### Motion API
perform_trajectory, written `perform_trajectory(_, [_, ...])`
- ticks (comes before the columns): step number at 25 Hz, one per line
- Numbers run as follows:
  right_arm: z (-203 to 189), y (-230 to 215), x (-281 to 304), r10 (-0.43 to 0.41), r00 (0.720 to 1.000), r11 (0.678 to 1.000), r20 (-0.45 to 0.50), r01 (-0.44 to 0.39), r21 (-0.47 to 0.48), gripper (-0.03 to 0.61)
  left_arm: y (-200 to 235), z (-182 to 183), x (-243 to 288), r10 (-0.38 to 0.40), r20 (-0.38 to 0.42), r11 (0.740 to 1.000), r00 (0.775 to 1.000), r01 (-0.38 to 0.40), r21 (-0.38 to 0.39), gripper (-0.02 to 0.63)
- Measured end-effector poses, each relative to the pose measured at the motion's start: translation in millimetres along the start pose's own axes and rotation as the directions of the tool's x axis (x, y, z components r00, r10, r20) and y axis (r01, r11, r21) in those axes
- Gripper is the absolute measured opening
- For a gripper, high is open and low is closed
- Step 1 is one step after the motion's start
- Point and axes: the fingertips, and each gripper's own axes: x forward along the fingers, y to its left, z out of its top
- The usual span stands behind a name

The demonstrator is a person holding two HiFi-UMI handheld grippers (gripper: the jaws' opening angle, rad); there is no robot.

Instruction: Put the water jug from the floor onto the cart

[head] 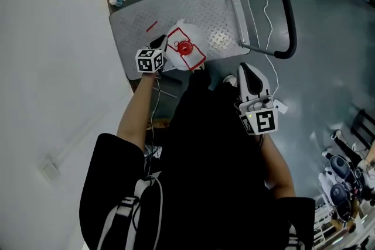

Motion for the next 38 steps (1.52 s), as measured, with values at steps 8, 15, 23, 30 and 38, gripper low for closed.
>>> perform_trajectory(8, [15, 1, 2, 0.148, 0.988, 0.989, 0.040, -0.147, -0.018, 0.017, -105, 41, -100, -0.020, 0.269, 0.998, 0.963, 0.036, -0.055, 0.017])
perform_trajectory(15, [30, 2, -29, 0.298, 0.952, 0.954, 0.062, -0.296, -0.038, 0.017, -224, 74, -192, 0.226, 0.504, 0.972, 0.833, -0.227, -0.061, 0.017])
perform_trajectory(23, [35, 9, -78, 0.411, 0.909, 0.911, 0.073, -0.407, -0.070, 0.017, -322, 93, -246, 0.373, 0.652, 0.917, 0.660, -0.370, -0.149, 0.017])
perform_trajectory(30, [42, 19, -119, 0.434, 0.896, 0.900, 0.090, -0.427, -0.088, 0.017, -360, 90, -274, 0.382, 0.701, 0.902, 0.603, -0.409, -0.140, 0.017])
perform_trajectory(38, [35, 56, -167, 0.362, 0.924, 0.930, 0.120, -0.350, -0.113, 0.017, -369, 52, -323, 0.294, 0.745, 0.936, 0.599, -0.339, -0.097, 0.017])
